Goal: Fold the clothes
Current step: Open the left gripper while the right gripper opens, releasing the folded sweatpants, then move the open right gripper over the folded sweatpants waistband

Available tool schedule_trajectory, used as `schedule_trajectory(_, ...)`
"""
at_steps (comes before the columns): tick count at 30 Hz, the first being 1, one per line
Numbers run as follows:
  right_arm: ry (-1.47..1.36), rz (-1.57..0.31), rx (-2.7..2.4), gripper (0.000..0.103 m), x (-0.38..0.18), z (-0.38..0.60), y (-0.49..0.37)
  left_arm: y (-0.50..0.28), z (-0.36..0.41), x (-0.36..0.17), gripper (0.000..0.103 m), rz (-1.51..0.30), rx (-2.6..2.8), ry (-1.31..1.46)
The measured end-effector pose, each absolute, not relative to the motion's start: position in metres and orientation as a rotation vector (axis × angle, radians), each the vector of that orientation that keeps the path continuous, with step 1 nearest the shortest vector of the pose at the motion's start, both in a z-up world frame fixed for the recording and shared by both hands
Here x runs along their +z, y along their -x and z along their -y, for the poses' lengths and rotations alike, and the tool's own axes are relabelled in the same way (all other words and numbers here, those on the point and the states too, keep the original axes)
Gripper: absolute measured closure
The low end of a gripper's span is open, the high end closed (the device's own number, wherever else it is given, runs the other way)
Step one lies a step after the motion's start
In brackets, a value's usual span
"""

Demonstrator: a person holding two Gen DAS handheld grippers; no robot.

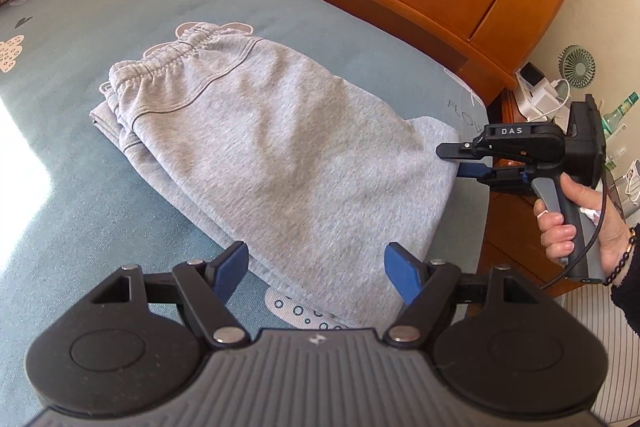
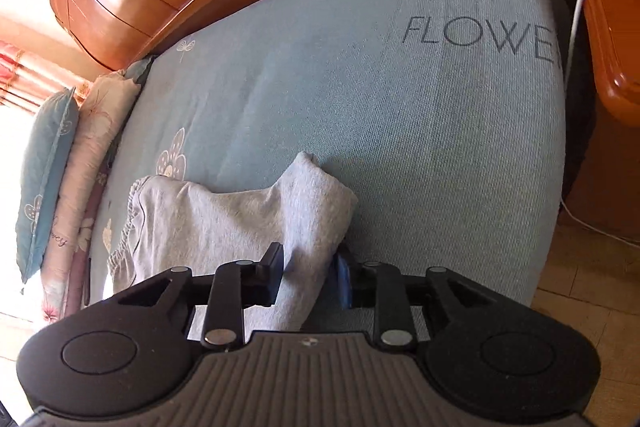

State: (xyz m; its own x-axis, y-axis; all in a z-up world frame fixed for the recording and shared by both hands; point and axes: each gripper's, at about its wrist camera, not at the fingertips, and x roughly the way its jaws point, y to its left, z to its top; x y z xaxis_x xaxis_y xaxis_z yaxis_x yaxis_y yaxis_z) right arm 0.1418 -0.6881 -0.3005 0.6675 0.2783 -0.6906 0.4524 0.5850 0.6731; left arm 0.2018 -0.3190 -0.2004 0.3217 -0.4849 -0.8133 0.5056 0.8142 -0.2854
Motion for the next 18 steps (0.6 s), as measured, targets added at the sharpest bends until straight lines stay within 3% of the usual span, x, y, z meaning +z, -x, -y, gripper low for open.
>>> schedule_trajectory(7,-0.997,-0.961,0.099,0.044,-0.306,0.638,-0.124,-0.197,0.306,-0.202,0.028,-1.078,-0.620,0.020)
schedule_trajectory(18,-0.987,-1.059,0.237,0.043,-0.327,0.561,-0.126,-0.174,0.274,-0.197,0.028,-1.085,-0.581,0.035)
